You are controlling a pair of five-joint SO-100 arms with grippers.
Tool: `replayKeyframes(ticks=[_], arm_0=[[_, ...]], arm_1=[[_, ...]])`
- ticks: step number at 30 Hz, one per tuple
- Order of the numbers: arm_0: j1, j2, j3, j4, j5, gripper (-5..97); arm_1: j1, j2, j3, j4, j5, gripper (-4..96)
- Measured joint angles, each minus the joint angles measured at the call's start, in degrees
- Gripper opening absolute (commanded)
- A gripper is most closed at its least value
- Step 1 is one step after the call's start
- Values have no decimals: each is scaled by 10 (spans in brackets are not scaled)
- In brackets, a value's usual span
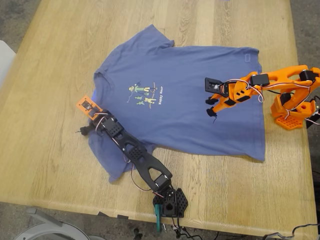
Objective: Fold a T-shirt
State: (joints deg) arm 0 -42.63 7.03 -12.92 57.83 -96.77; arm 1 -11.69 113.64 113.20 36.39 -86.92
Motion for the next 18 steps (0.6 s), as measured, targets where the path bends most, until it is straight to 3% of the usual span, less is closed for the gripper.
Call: replayKeyframes(ticks=[6, 18], arm_0=[[24, 0, -27, 100, 1, 336], [34, 14, -40, 234, -21, 1]], arm_1=[[-10, -8, -2, 0, 0, 163], [-20, -55, -9, -35, 11, 187]])
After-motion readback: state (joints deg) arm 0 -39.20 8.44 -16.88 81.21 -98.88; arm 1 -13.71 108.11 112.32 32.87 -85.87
